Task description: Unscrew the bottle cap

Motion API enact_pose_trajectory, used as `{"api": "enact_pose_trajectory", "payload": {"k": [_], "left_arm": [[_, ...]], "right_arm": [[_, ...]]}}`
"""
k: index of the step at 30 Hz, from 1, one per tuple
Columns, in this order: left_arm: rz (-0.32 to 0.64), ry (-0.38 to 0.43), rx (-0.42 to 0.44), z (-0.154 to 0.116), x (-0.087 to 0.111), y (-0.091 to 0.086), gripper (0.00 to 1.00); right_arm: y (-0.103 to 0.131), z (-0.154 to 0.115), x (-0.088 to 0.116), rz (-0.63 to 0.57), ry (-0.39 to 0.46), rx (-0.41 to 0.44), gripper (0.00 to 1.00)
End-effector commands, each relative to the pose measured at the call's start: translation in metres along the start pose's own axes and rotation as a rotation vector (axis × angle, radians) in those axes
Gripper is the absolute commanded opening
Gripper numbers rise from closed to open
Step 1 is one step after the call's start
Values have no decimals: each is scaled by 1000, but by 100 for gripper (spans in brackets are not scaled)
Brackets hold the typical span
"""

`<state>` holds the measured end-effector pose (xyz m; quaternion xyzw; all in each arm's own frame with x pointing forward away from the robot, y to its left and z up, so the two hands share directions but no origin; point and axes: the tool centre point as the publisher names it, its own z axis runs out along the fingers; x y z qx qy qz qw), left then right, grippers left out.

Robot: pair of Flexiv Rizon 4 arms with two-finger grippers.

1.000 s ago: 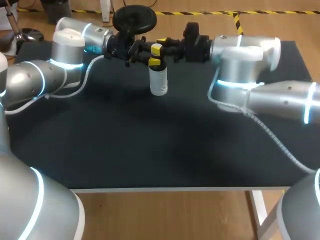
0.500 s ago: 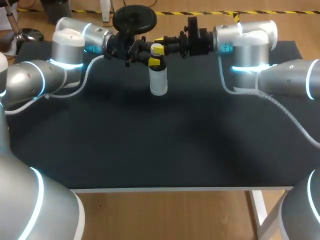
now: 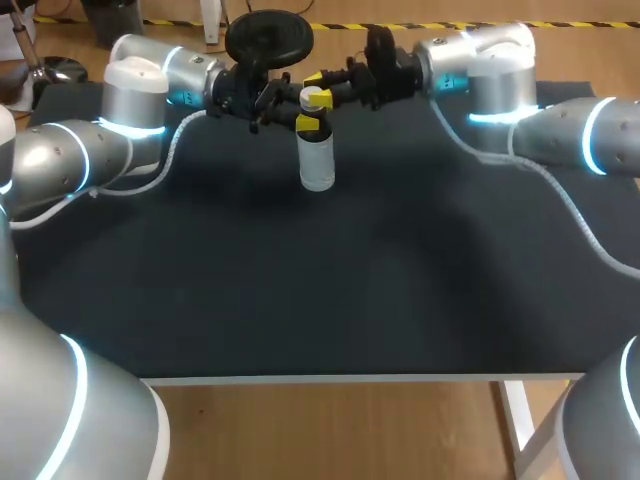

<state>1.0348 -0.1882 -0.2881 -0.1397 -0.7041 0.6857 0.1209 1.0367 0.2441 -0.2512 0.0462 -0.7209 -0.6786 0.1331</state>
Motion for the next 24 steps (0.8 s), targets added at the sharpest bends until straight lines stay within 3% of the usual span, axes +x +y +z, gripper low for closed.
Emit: {"api": "enact_pose_trajectory", "payload": {"k": [1, 14, 19, 24], "left_arm": [[0, 13, 4, 3, -5, 0, 0], [0, 13, 4, 3, -5, 0, 0], [0, 13, 4, 3, -5, 0, 0], [0, 13, 4, 3, -5, 0, 0]], "right_arm": [[-1, -3, -5, -6, 384, 10, 0], [30, -30, -2, -50, 363, 18, 0], [36, -53, -2, -56, 261, 48, 0], [37, -109, 3, -48, 121, 50, 0]]}}
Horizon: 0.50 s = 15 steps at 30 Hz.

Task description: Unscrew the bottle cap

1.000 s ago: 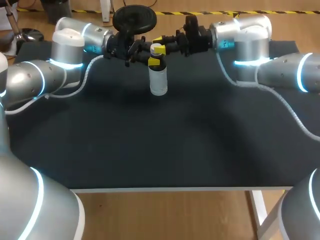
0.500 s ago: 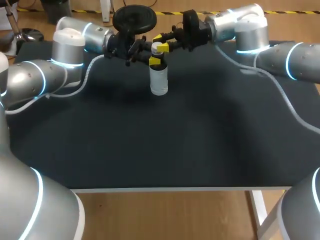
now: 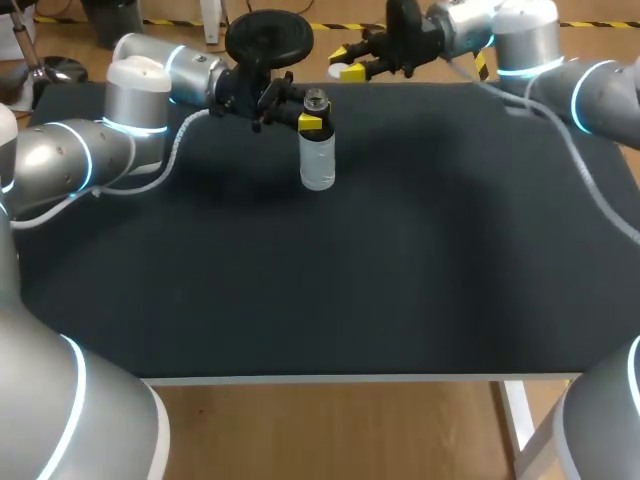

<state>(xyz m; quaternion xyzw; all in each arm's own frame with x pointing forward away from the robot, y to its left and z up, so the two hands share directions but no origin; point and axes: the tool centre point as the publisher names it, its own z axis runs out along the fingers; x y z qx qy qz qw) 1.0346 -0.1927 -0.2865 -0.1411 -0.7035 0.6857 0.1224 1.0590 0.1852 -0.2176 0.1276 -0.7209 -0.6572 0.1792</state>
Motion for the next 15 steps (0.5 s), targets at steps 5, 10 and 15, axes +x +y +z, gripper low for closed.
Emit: {"api": "enact_pose_trajectory", "payload": {"k": [5, 10, 15], "left_arm": [[0, 9, 3, -1, -4, 2, 0], [0, 9, 3, -1, -4, 2, 0], [0, 9, 3, -1, -4, 2, 0]], "right_arm": [[-10, -90, 25, 34, -198, 3, 0], [-39, -123, 32, 89, -311, 26, 0], [-66, -139, 40, 122, -374, 40, 0]]}}
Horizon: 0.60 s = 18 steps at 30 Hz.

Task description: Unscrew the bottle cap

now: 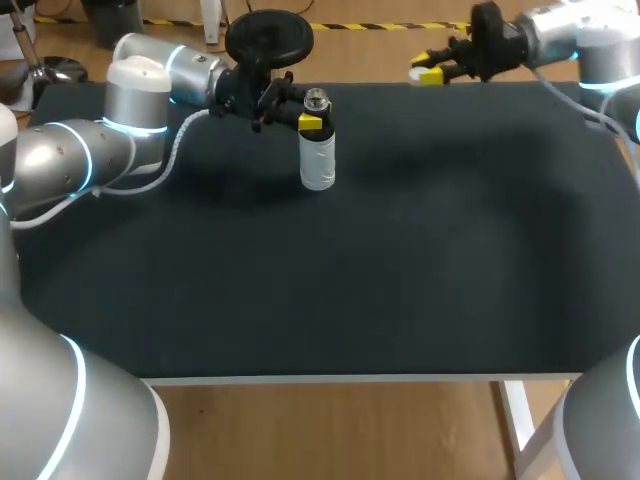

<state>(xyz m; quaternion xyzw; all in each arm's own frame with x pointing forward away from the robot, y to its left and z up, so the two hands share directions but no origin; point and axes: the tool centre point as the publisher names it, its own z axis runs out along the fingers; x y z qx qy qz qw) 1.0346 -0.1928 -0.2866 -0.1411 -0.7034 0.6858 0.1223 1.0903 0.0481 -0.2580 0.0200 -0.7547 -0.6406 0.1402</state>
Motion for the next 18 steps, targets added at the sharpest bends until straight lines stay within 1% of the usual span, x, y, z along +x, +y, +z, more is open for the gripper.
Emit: {"api": "enact_pose_trajectory", "payload": {"k": [1, 6, 10, 15, 18], "left_arm": [[0, 9, 3, -1, -4, 2, 0], [0, 9, 3, -1, -4, 2, 0], [0, 9, 3, -1, -4, 2, 0], [0, 9, 3, -1, -4, 2, 0], [0, 9, 3, -1, -4, 2, 0]], "right_arm": [[-22, -9, 11, 14, -184, -5, 0], [-57, -19, 14, 35, -258, 14, 0], [-83, -21, 13, 64, -295, 31, 0], [-113, -21, 11, 91, -352, 90, 0], [-125, -23, 11, 103, -386, 109, 0]]}}
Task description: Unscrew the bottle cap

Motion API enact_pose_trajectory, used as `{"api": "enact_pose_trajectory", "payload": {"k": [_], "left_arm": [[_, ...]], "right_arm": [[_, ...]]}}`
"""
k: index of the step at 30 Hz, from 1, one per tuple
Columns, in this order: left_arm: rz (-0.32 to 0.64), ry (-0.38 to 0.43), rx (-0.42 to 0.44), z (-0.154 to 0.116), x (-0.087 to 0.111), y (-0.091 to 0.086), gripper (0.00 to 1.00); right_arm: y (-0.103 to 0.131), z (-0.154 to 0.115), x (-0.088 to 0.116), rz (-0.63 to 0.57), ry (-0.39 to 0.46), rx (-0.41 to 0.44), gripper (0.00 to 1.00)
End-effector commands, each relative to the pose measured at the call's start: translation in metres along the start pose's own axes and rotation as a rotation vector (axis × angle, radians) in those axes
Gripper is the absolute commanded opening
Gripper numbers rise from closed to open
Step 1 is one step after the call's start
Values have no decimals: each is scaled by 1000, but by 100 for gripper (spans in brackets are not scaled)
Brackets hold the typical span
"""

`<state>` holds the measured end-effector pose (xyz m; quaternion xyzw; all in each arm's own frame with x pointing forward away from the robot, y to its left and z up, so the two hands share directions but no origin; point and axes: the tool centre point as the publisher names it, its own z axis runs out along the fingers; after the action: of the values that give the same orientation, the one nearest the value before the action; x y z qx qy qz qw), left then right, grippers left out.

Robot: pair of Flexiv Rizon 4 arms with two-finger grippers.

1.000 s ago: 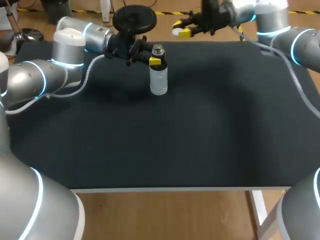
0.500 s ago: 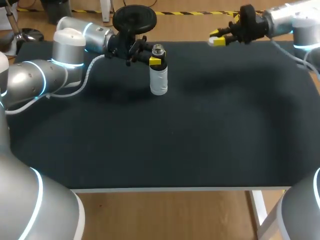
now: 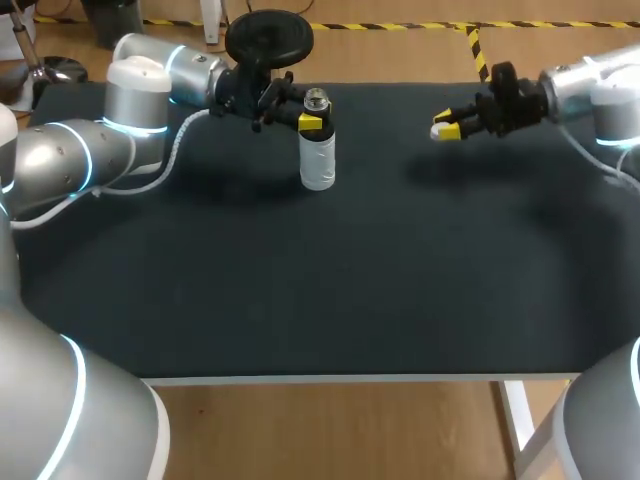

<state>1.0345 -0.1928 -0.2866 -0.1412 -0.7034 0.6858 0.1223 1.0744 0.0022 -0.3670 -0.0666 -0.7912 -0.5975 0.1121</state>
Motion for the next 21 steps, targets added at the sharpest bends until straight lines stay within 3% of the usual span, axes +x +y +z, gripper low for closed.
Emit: {"api": "enact_pose_trajectory", "payload": {"k": [1, 7, 9, 10, 11, 12, 15, 16, 17, 18, 19, 20, 21], "left_arm": [[0, 9, 3, -1, -4, 2, 0], [0, 9, 3, -1, -4, 2, 0], [0, 9, 3, -1, -4, 2, 0], [0, 9, 3, -1, -4, 2, 0], [0, 9, 3, -1, -4, 2, 0], [0, 9, 3, -1, -4, 2, 0], [0, 9, 3, -1, -4, 2, 0], [0, 9, 3, -1, -4, 2, 14], [0, 9, 3, -1, -4, 2, 36], [0, 9, 3, -1, -4, 2, 47], [0, 9, 3, -1, -4, 2, 51], [0, 9, 3, -1, -4, 2, 69], [0, 9, 3, -1, -4, 2, 96]], "right_arm": [[-13, 2, 5, 12, -231, 19, 0], [-25, 5, 0, 29, -259, 44, 0], [-27, 4, -1, 35, -262, 49, 39], [-27, 4, -1, 37, -266, 49, 47], [-27, 3, -1, 38, -268, 49, 78], [-26, 3, -2, 38, -273, 47, 100], [-22, 0, -2, 34, -287, 44, 100], [-20, -2, -2, 34, -290, 42, 100], [-18, -4, -1, 32, -296, 37, 100], [-17, -5, -1, 34, -300, 25, 100], [-15, -6, -1, 35, -309, 6, 100], [-13, -8, -1, 36, -320, -15, 100], [-10, -10, -1, 38, -335, -29, 100]]}}
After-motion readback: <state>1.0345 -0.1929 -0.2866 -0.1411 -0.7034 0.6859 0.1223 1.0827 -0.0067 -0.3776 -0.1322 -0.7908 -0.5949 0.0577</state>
